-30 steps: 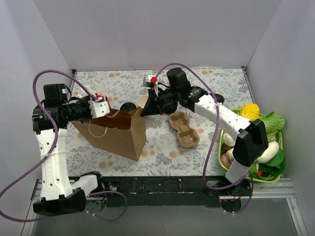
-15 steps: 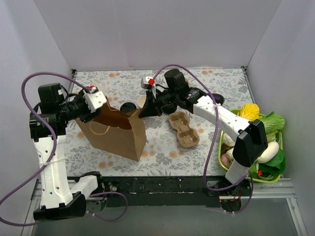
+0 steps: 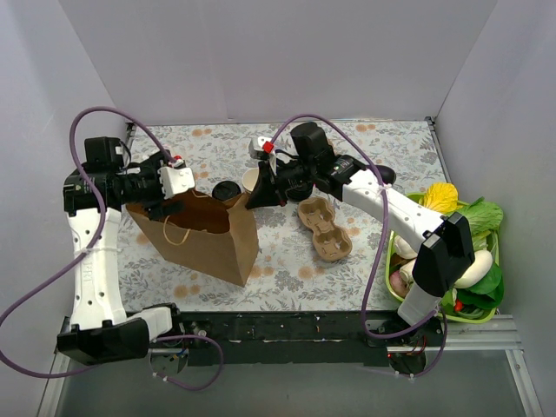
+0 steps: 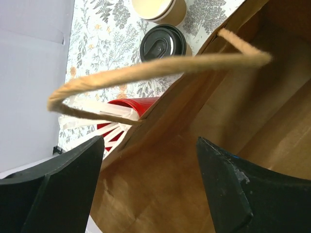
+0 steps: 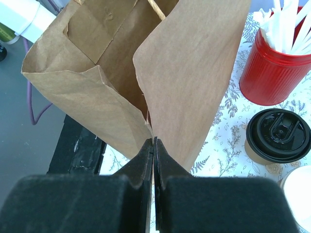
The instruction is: Pack the takeout coffee
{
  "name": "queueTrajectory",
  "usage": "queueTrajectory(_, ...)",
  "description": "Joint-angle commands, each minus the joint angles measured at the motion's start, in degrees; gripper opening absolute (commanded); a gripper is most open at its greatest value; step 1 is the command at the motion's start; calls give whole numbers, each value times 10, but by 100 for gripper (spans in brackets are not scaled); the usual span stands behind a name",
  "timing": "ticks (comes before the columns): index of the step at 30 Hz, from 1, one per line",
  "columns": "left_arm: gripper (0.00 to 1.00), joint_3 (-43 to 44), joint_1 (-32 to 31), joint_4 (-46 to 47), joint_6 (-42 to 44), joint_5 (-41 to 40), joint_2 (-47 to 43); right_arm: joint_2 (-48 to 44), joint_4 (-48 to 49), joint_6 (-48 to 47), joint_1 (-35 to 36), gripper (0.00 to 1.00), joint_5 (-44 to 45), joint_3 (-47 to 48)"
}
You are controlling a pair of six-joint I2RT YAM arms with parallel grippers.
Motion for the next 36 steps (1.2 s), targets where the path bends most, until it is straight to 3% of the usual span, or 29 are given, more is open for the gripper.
queueTrajectory(1,75,27,-1,-27,68,21,30,-25,-1,-12,2,3,-7,-5)
queueTrajectory(7,73,29,-3,-12,118,30,42,-25,0,-18,3,3,-7,-6)
queueTrajectory(17,53,0,-62,-34,112,9,48,-8,9,-15,3,4,9,15)
queueTrajectory(21,37,0,-66,-34,68,7,46,3,10,-13,3,4,19,27)
queueTrajectory(25,0,0,-66,-33,18,-7,29,5,4,-15,3,5,29,27)
queueTrajectory(26,0,-3,-67,-33,3,-10,14,3,5,-13,2,6,33,26)
queueTrajectory(30,0,-19,-66,-33,-45,-18,-30,-13,-7,-8,-2,20,65,21)
queueTrajectory(31,0,-20,-66,-32,-60,-18,-40,-19,-16,-7,-6,31,78,23)
queueTrajectory(32,0,-18,-66,-24,-85,-22,-49,-26,-36,-10,-11,36,98,22)
queueTrajectory(36,0,-11,-66,9,-210,-60,-101,-87,-95,-18,-62,43,274,-8)
